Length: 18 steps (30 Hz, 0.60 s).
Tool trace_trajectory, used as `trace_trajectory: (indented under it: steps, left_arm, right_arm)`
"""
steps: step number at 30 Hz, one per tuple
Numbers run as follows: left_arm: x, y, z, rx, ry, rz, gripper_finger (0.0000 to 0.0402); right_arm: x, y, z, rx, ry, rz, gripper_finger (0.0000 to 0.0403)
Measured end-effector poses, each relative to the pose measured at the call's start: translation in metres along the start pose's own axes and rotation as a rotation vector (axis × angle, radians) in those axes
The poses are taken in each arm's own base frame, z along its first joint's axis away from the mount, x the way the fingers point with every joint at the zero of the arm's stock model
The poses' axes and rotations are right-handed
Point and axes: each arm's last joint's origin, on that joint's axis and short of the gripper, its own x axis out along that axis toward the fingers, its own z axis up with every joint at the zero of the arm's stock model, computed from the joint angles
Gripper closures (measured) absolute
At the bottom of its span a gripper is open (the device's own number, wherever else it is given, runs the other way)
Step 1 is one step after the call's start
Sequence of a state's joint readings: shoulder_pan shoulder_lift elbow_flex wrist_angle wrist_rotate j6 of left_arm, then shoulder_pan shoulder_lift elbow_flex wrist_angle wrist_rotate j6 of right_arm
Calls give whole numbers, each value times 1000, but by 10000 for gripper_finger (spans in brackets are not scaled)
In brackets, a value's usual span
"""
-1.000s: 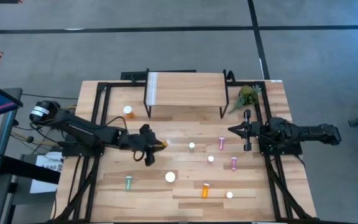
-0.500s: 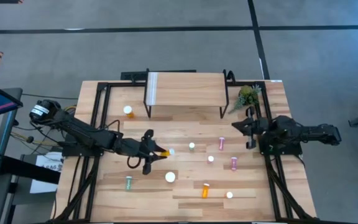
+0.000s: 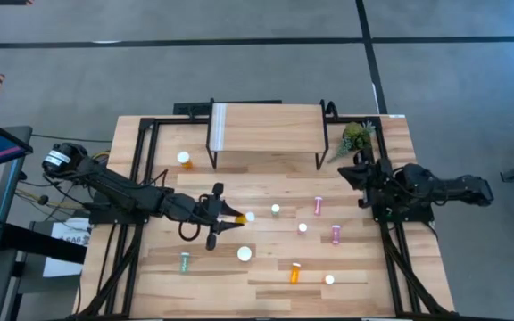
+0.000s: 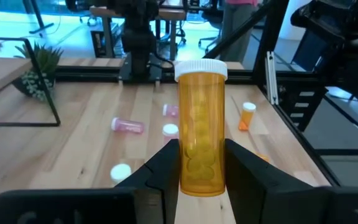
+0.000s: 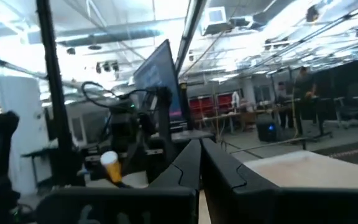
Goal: Pick and place medicine bottles onto shelf by color
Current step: Put the top small orange pill bottle on the shelf
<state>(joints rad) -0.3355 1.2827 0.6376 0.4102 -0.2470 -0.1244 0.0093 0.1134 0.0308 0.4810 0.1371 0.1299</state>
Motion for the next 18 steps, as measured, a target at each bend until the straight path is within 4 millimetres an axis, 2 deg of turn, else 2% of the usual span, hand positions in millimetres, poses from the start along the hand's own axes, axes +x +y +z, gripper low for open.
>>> trace_trajectory:
  steps: [5, 8, 18]
  left_arm:
    - [1, 6, 1, -5, -1, 20, 310]
    - [2, 11, 1, -9, -1, 32, 310]
    - [3, 17, 2, -32, 3, 24, 310]
  right_arm:
    - [13, 4, -3, -33, 79, 4, 365]
    - [27, 9, 2, -35, 95, 25, 365]
    - [89, 33, 12, -201, 194, 98, 365]
